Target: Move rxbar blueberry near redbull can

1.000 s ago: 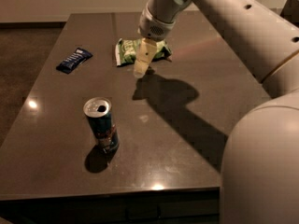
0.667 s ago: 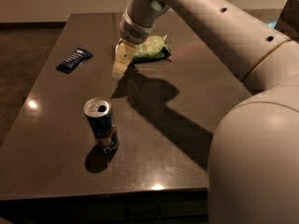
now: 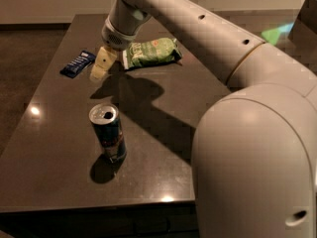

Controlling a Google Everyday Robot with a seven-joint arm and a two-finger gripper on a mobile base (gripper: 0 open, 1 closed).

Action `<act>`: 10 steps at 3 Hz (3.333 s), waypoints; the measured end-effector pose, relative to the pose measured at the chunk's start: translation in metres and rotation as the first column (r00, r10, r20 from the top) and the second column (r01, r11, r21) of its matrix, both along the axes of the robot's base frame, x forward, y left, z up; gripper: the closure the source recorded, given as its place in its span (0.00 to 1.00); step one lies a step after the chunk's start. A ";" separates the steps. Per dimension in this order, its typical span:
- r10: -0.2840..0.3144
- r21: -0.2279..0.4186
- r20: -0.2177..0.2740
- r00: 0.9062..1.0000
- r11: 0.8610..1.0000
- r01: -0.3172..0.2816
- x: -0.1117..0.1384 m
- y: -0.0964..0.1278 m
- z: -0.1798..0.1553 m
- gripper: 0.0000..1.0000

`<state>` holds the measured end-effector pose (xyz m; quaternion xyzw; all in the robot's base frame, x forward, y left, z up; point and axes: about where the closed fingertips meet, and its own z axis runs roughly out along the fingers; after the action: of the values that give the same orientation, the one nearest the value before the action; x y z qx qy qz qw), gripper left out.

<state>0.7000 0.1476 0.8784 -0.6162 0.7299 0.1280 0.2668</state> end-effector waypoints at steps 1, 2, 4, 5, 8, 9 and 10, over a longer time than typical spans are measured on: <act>-0.039 0.026 0.022 0.999 0.999 0.039 0.012 0.024 -0.006 0.00; -0.076 0.062 0.054 0.996 0.995 0.072 0.027 0.056 -0.009 0.00; -0.081 0.070 0.030 0.996 0.994 0.079 0.047 0.093 -0.032 0.00; -0.085 0.073 0.030 0.996 0.994 0.082 0.047 0.093 -0.033 0.00; -0.165 0.130 -0.041 0.985 0.977 0.169 0.051 0.101 -0.044 0.39; -0.177 0.167 -0.081 0.981 0.968 0.188 0.046 0.107 -0.037 0.72; -0.179 0.185 -0.091 0.980 0.964 0.193 0.042 0.109 -0.030 0.95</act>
Offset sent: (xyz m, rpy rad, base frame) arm 0.0407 0.0759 -0.0027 0.0952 -0.0964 -0.1169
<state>0.7425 0.2561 0.8486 -0.5111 0.7779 0.1950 0.3093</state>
